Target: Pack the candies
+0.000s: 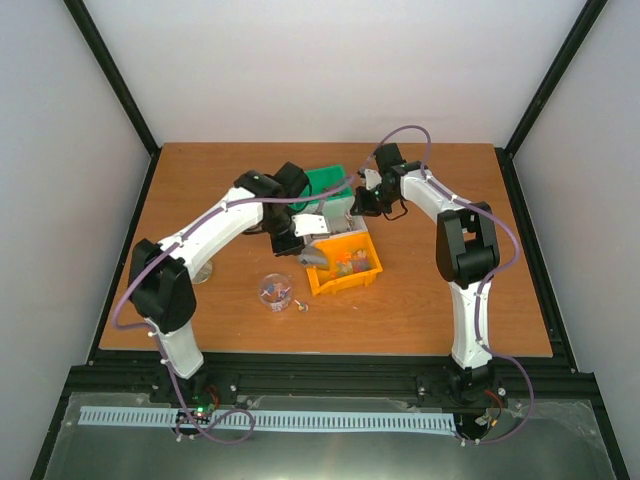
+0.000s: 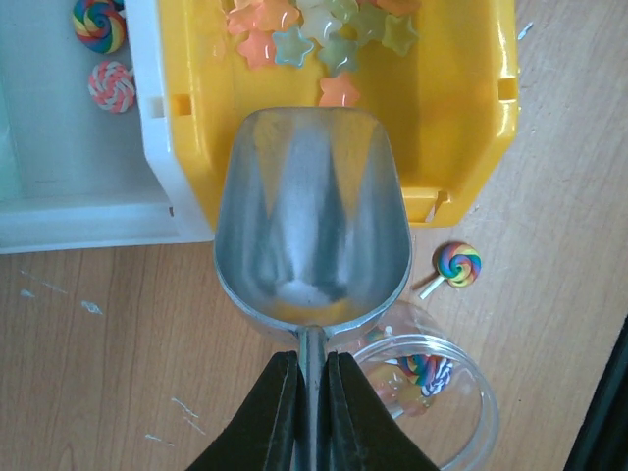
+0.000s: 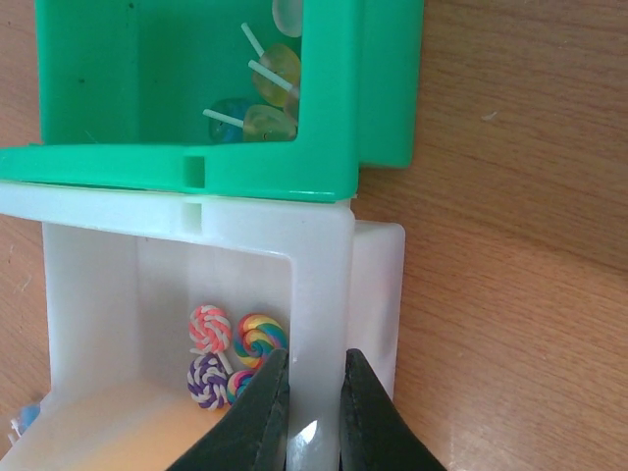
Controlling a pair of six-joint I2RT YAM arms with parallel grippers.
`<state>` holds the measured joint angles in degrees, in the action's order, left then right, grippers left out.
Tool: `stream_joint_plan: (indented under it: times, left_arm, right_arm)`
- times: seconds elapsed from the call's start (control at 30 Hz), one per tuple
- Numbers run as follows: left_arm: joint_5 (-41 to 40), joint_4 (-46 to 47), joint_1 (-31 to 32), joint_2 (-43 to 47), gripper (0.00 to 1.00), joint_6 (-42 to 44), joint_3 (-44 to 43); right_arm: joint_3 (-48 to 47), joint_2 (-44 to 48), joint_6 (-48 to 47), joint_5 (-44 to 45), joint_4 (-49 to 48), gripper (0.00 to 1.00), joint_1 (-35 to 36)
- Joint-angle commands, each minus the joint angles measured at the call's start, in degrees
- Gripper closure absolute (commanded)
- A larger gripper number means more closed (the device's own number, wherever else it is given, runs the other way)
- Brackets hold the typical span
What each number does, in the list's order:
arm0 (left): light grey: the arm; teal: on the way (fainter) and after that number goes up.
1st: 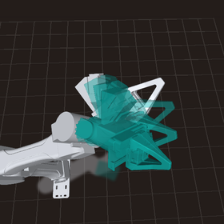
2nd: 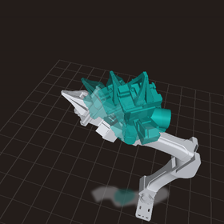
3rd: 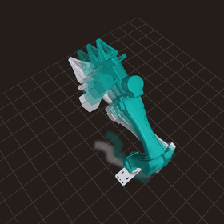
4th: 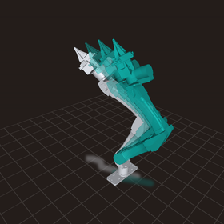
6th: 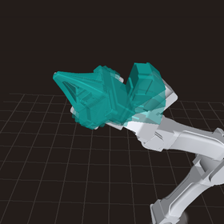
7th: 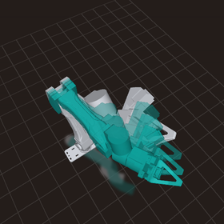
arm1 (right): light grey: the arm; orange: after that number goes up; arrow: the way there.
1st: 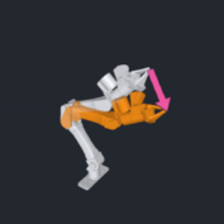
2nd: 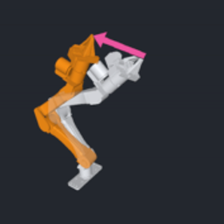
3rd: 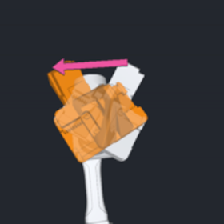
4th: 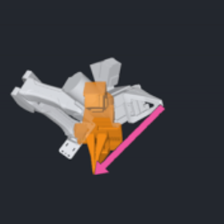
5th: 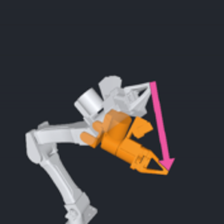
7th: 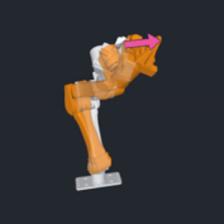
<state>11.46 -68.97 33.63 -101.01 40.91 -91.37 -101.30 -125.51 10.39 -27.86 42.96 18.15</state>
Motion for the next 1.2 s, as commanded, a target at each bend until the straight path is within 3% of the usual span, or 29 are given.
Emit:
stream_joint_plan:
  times: [0.0,0.4,1.17]
  left_arm:
    - [-4.46,0.50,2.48,-1.94,0.99,-1.10,-3.38]
    - [-8.85,1.92,4.43,-9.99,0.99,-3.34,-5.48]
    - [13.70,36.01,3.96,-8.84,0.99,-10.43,14.39]
  right_arm:
    - [1.54,-1.58,1.23,4.12,-1.91,0.97,0.20]
    - [2.83,-1.83,3.16,2.94,-2.83,0.97,0.22]
    - [6.69,-0.45,3.04,2.09,-4.26,0.97,0.48]
